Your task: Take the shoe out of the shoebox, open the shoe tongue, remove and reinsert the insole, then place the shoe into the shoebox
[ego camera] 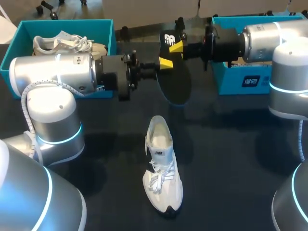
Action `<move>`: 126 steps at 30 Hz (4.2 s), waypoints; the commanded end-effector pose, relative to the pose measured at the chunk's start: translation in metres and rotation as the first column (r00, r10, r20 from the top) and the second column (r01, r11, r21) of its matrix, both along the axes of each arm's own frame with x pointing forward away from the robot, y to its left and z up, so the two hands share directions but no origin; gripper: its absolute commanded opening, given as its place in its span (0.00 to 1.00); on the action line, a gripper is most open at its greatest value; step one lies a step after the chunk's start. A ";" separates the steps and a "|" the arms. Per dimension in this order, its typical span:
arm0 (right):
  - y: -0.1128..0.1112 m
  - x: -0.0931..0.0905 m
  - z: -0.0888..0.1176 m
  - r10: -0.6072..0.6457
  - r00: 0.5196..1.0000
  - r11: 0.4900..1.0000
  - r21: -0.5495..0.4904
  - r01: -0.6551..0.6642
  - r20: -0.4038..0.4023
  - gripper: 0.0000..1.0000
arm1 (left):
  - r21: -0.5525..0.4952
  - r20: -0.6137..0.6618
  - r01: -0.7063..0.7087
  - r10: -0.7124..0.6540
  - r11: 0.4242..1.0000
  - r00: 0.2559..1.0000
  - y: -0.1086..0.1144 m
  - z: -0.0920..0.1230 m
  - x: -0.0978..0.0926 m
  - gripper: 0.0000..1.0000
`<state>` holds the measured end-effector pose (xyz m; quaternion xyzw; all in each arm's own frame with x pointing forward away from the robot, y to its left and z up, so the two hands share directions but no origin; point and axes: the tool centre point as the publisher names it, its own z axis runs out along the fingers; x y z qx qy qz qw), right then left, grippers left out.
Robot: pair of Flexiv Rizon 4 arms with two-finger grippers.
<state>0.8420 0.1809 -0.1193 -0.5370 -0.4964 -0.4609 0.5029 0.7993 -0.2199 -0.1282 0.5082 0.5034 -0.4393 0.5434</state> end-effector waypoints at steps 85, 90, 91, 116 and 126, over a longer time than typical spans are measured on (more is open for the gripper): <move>-0.019 -0.032 -0.003 -0.081 0.997 0.997 -0.004 0.081 0.010 1.00 | 0.043 0.069 -0.023 0.020 0.999 0.997 0.052 -0.005 -0.002 0.00; -0.023 -0.039 -0.005 -0.088 0.996 0.996 -0.005 0.088 0.011 1.00 | 0.048 0.062 -0.029 0.026 0.998 0.998 0.062 -0.005 -0.003 0.00; -0.024 -0.041 -0.005 -0.091 0.996 0.996 -0.005 0.091 0.012 1.00 | 0.051 0.058 -0.031 0.028 0.998 0.998 0.065 -0.005 -0.004 0.00; -0.033 -0.059 -0.008 -0.118 0.993 0.993 -0.015 0.118 0.021 1.00 | 0.119 -0.238 0.019 0.010 0.993 0.971 0.098 0.000 -0.040 0.00; -0.033 -0.059 -0.008 -0.118 0.993 0.993 -0.015 0.118 0.021 1.00 | 0.153 -0.722 0.127 0.023 0.980 0.691 0.094 0.010 -0.042 0.00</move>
